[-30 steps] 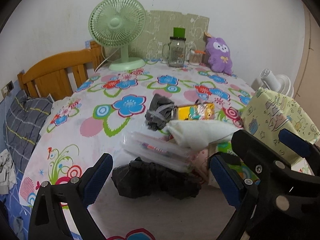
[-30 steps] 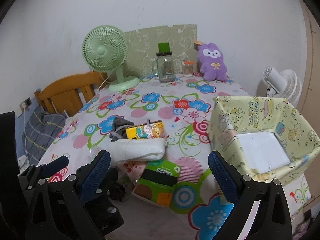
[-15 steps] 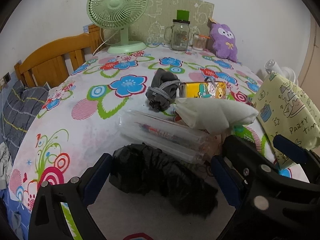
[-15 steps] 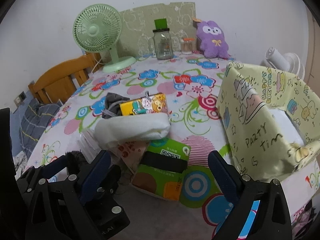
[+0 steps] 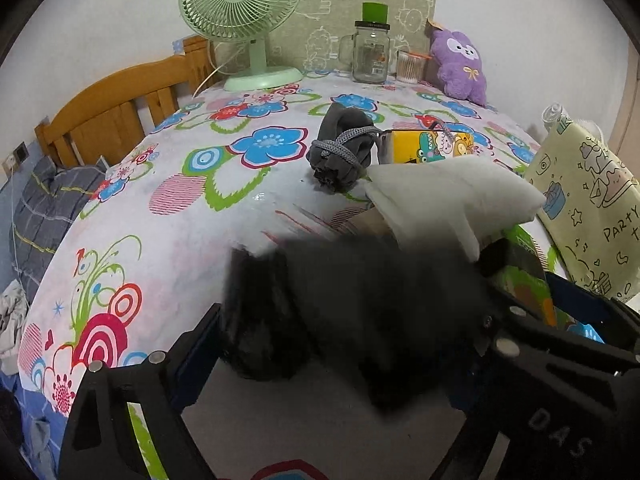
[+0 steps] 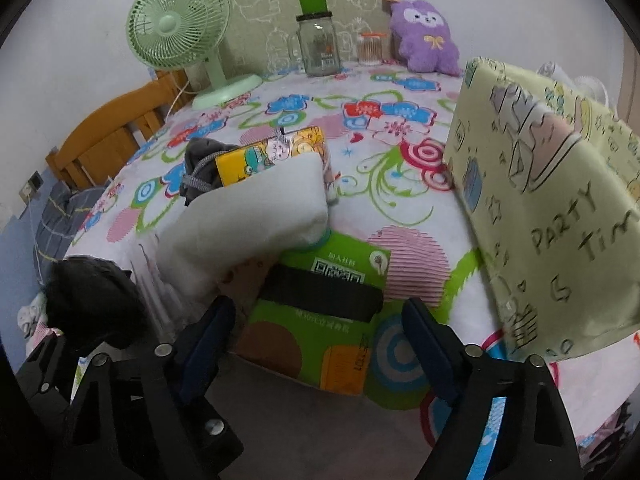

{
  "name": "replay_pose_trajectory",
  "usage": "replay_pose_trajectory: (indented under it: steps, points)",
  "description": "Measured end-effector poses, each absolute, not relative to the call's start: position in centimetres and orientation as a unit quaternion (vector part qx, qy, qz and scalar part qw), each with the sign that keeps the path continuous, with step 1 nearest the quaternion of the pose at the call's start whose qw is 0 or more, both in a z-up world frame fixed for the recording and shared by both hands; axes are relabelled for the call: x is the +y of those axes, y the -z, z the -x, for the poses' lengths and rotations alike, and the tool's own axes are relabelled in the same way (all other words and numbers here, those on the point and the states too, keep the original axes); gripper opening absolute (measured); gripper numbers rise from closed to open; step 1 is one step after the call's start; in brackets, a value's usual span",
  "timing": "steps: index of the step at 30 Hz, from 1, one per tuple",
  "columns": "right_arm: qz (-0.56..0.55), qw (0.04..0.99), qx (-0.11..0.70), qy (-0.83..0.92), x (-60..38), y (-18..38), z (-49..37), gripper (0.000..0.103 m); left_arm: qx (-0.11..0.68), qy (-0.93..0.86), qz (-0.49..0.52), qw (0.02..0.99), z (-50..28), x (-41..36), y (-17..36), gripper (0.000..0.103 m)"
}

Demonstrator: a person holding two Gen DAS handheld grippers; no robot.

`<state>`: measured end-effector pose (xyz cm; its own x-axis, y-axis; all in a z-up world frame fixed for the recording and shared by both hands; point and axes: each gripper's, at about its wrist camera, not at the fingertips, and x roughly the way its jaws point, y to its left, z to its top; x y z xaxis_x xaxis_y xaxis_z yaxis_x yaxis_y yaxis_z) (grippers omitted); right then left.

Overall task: Organize soft objects
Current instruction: 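Grasp the black umbrella with the left tool while the right tool grasps the green tissue pack, then carry the black umbrella and green tissue pack over to the patterned box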

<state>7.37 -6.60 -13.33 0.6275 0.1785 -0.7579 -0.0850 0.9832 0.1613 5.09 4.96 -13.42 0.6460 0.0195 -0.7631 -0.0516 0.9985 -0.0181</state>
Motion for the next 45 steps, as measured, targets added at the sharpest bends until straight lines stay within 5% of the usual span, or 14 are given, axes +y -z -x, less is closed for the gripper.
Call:
replay_pose_trajectory:
  steps: [10,45]
  points:
    - [-0.053,0.9,0.427,-0.075,-6.5,13.2,-6.6,0.063,0.418,-0.017,0.017,0.908,-4.3,4.6,13.2,0.079]
    - [-0.071,0.926,0.365,-0.063,-8.3,7.9,-4.2,0.055,0.358,-0.005,0.013,0.933,-2.5,2.6,8.0,0.074]
